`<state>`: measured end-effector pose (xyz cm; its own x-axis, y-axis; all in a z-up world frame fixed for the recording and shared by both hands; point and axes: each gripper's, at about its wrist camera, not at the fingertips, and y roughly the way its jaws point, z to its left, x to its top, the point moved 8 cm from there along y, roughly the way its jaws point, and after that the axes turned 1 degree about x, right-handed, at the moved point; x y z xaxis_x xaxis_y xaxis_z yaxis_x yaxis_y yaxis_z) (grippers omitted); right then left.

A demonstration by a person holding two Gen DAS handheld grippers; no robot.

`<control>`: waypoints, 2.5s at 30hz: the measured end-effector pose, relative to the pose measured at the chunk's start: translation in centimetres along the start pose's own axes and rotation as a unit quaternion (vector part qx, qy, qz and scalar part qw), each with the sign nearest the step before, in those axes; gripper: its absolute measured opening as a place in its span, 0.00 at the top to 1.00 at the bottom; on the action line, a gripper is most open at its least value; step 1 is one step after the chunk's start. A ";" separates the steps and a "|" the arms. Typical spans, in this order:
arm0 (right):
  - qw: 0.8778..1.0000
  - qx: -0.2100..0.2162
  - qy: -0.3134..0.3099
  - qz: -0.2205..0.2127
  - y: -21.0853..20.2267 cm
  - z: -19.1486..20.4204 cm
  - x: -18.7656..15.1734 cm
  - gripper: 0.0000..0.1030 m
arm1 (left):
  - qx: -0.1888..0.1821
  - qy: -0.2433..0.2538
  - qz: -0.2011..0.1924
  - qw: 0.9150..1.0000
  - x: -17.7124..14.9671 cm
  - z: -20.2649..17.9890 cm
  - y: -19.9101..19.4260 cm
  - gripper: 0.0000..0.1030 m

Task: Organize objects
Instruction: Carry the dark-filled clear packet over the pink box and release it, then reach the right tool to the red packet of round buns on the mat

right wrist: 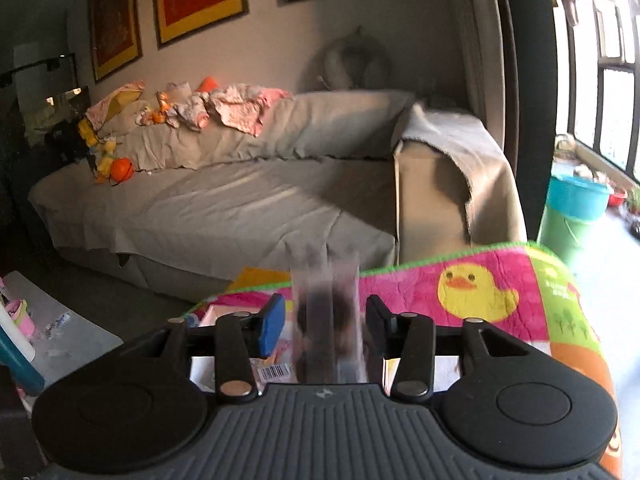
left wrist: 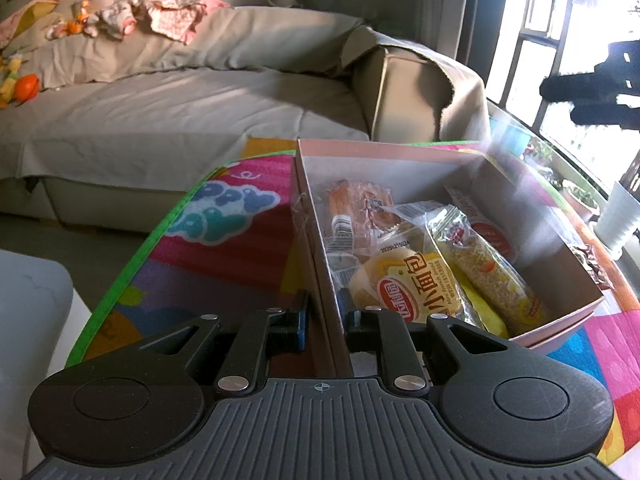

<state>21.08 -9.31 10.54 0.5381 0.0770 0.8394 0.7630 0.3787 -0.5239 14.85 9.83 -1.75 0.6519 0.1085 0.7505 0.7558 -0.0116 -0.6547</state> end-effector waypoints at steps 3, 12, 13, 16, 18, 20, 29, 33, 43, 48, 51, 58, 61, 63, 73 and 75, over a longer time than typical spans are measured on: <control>1.000 -0.013 0.011 0.008 -0.5 -1.4 -1.7 0.41 | -0.001 0.000 0.000 1.000 0.0 -0.1 0.0 0.83; 0.993 -0.087 0.043 0.073 -3.3 -8.0 -10.6 0.17 | 0.000 -0.001 0.000 1.000 0.0 -0.1 0.0 0.83; 0.991 -0.097 0.050 0.080 -3.7 -8.8 -11.7 0.16 | -0.001 -0.001 0.000 1.000 0.0 -0.1 0.0 0.83; 0.984 -0.124 0.076 0.101 -4.8 -11.2 -14.8 0.13 | -0.001 -0.002 0.000 1.000 0.0 -0.2 0.0 0.83; 0.980 -0.137 0.097 0.111 -5.3 -12.4 -16.6 0.05 | 0.000 -0.002 0.000 1.000 0.0 -0.2 0.0 0.83; 0.975 -0.144 0.117 0.120 -5.5 -13.3 -18.1 0.01 | 0.000 -0.002 0.000 1.000 0.0 -0.2 0.0 0.83; 0.976 -0.183 0.072 0.089 -5.7 -11.8 -20.8 0.00 | 0.000 -0.001 0.001 1.000 -0.1 -0.2 0.1 0.83; 0.980 -0.162 0.078 0.083 -6.1 -12.1 -20.6 0.00 | 0.000 -0.002 0.001 1.000 -0.1 -0.2 0.1 0.83; 0.987 -0.127 0.059 0.080 -4.7 -13.6 -16.4 0.00 | 0.001 -0.004 0.001 1.000 -0.3 0.0 0.2 0.83; 0.987 -0.143 0.059 0.046 -0.8 -16.7 -10.1 0.00 | 0.001 -0.004 0.001 1.000 -0.3 0.0 0.2 0.83; 0.981 -0.186 0.044 0.043 2.5 -19.0 -7.7 0.15 | 0.001 -0.004 0.002 1.000 -0.4 0.1 0.2 0.83; 0.971 -0.199 0.053 0.122 5.8 -21.7 -10.0 0.29 | -0.001 -0.006 0.001 1.000 -0.4 0.0 0.2 0.82; 0.975 -0.178 0.051 0.122 2.9 -20.2 -12.4 0.28 | -0.003 -0.006 0.001 1.000 -0.5 0.1 0.2 0.82; 0.978 -0.153 0.063 0.128 0.3 -19.0 -14.1 0.26 | -0.003 -0.007 0.000 1.000 -0.6 0.1 0.2 0.82; 0.994 -0.037 0.022 0.100 -6.4 -11.3 -16.0 0.01 | -0.003 -0.007 0.000 1.000 -0.5 0.2 0.1 0.82; 0.994 -0.015 -0.015 0.109 -5.8 -9.3 -16.5 0.00 | -0.003 -0.007 0.001 1.000 -0.5 0.2 0.1 0.82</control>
<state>11.16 -21.33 -1.61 0.6810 0.1812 0.7095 0.6402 0.3232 -0.6970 14.56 10.02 -2.18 0.6521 0.1229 0.7481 0.7552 -0.0179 -0.6553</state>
